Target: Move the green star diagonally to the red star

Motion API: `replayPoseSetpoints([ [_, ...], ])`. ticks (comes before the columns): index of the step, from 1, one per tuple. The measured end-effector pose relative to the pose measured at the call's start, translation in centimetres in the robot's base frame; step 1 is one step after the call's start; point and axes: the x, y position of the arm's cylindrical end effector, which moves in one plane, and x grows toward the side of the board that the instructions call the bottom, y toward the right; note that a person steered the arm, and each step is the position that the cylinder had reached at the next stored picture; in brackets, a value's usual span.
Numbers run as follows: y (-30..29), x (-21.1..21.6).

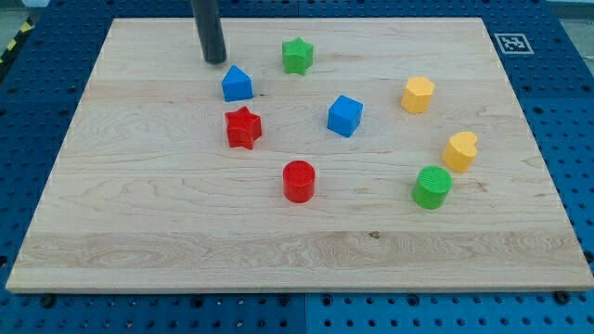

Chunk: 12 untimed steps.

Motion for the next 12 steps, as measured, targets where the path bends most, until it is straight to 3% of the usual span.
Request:
replayPoseSetpoints([
  [1, 0.8, -5.0],
  [3, 0.9, -5.2],
  [4, 3.8, -5.1],
  [5, 7.7, -4.9],
  [7, 7.9, -1.3],
  [12, 10.6, 1.8],
])
